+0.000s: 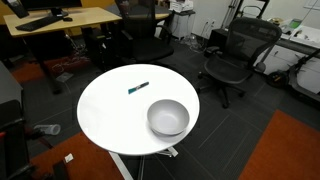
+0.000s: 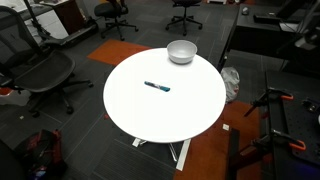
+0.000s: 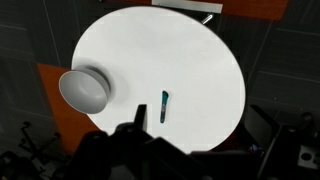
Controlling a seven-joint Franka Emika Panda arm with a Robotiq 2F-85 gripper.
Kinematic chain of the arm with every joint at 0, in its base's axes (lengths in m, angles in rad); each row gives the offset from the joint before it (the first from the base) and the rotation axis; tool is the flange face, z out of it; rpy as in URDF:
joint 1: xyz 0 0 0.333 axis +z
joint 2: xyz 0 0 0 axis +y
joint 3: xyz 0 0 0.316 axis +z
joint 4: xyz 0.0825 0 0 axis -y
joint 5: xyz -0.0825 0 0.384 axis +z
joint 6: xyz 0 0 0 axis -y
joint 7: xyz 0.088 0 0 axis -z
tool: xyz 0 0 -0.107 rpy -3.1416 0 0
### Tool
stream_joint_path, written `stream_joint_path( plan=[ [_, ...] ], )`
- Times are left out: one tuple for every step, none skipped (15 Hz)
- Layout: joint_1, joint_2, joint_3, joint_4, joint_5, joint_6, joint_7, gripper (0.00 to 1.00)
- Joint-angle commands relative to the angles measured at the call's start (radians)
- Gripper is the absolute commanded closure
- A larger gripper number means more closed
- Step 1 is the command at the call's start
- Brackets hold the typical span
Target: Put the green marker inside the bowl
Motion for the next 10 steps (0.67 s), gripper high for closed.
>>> stream_joint_path(
  plan=[
    [-0.028, 0.123, -0.044, 0.075, -0.034, 0.069, -0.024, 0.0],
    [-0.032, 0.152, -0.054, 0.089, -0.04, 0.103, -0.024, 0.0],
    [-0.041, 0.182, -0.059, 0.106, -0.054, 0.124, -0.018, 0.0],
    [-0.041, 0.221, -0.071, 0.128, -0.054, 0.148, -0.025, 0.0],
    [-0.044, 0.256, -0.081, 0.15, -0.056, 0.168, -0.029, 0.0],
    [-0.048, 0.296, -0.09, 0.172, -0.056, 0.186, -0.033, 0.0],
    [-0.048, 0.333, -0.101, 0.194, -0.053, 0.2, -0.04, 0.0],
    [-0.05, 0.371, -0.111, 0.215, -0.05, 0.216, -0.041, 0.0],
    [-0.053, 0.413, -0.122, 0.24, -0.053, 0.231, -0.047, 0.0],
    [-0.055, 0.456, -0.133, 0.261, -0.053, 0.25, -0.05, 0.0]
  ],
)
